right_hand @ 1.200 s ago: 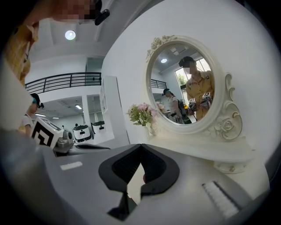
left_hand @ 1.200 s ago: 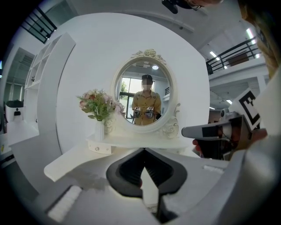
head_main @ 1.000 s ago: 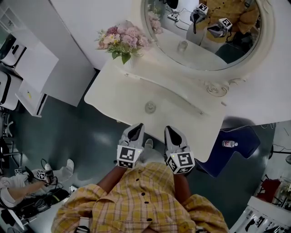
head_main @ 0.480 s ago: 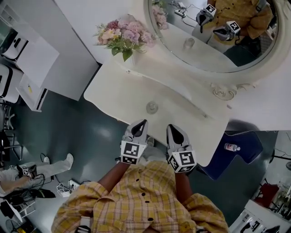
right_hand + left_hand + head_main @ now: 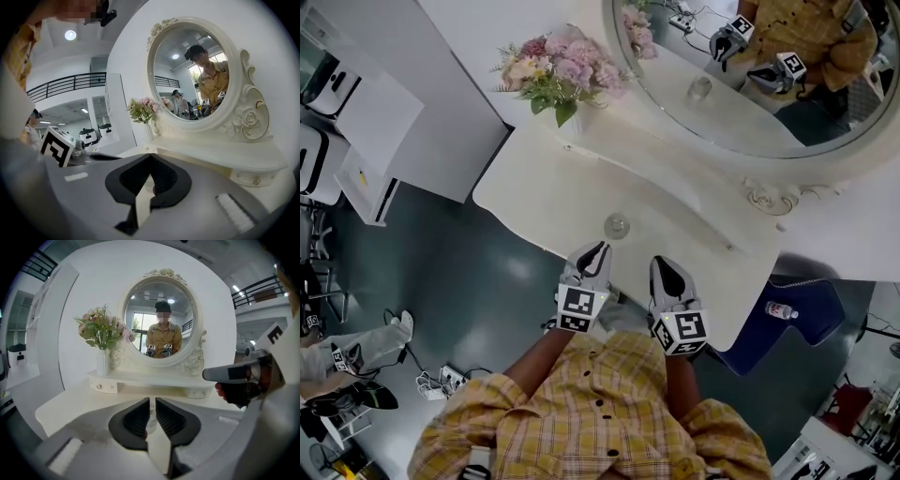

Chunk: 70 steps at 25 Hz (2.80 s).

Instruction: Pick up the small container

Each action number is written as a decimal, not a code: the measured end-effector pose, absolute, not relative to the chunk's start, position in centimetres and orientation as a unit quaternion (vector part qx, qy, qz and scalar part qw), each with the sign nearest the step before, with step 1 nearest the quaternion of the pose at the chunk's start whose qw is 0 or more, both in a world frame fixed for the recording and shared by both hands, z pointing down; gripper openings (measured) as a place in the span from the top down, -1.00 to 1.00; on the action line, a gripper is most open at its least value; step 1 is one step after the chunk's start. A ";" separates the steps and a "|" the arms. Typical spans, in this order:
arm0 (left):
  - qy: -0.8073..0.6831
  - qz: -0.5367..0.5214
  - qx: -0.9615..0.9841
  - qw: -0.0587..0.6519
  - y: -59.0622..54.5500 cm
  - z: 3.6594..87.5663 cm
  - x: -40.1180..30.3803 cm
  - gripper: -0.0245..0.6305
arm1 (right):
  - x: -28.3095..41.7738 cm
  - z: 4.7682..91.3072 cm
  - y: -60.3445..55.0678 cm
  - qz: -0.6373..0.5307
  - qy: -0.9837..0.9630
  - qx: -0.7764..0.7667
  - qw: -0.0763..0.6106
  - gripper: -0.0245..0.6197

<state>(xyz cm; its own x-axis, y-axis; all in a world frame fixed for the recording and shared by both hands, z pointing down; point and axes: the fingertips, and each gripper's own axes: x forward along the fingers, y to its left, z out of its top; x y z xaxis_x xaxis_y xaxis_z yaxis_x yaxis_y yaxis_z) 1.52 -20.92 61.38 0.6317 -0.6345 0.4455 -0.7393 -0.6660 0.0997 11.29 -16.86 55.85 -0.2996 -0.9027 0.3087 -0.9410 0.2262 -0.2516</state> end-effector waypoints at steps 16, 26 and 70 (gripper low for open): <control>-0.380 0.250 0.876 0.161 -23.3 68.0 3.2 0.11 | 11.6 57.7 -17.7 0.210 -0.780 0.587 0.058 0.91; -0.367 0.279 0.873 0.162 -24.5 71.8 5.2 -0.10 | 12.4 58.7 -18.0 0.217 -0.776 0.589 0.063 0.91; -0.376 0.301 0.865 0.138 -27.4 76.8 7.3 -0.11 | 13.8 60.1 -19.2 0.239 -0.764 0.595 0.069 0.91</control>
